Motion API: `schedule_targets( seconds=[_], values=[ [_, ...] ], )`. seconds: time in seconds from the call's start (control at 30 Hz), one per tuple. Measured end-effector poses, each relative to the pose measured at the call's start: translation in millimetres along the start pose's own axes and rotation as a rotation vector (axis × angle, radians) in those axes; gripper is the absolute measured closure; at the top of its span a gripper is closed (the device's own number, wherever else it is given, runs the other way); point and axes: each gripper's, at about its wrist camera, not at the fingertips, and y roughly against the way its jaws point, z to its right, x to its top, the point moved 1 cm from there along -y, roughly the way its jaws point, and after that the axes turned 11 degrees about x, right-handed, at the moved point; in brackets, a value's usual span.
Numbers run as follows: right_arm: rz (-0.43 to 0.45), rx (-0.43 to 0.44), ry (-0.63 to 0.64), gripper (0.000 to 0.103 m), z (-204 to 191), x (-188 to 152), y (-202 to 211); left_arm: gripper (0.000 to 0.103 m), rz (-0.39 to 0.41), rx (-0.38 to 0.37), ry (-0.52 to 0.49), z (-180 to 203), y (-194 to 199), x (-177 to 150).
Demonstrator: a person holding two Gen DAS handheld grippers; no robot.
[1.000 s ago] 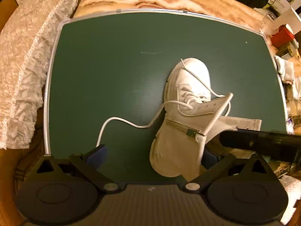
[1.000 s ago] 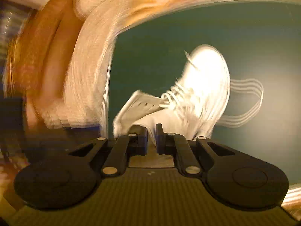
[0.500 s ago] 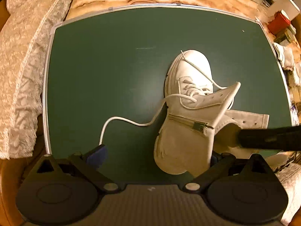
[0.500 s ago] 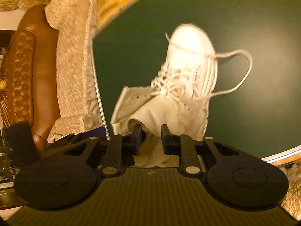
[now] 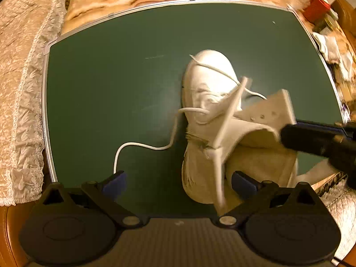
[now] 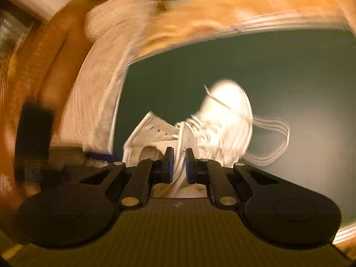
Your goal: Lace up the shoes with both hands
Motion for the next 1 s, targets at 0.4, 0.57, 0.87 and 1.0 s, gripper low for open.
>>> schedule_targets(
  seconds=[0.4, 0.57, 0.87, 1.0],
  values=[
    [-0.150, 0.084, 0.454, 0.090, -13, 14, -10, 0.001, -0.014, 0.019, 0.020, 6, -4, 6],
    [-0.206, 0.142, 0.354, 0.089, -2, 28, -11, 0.000, -0.029, 0.041, 0.020, 8, -7, 10],
    [-0.284, 0.204, 0.359, 0.087, 8, 37, -29, 0.000, -0.055, 0.075, 0.059, 2, -11, 11],
    [-0.291, 0.231, 0.358, 0.087, 11, 37, -33, 0.000, -0.069, 0.095, 0.070, 3, -13, 10]
  ],
)
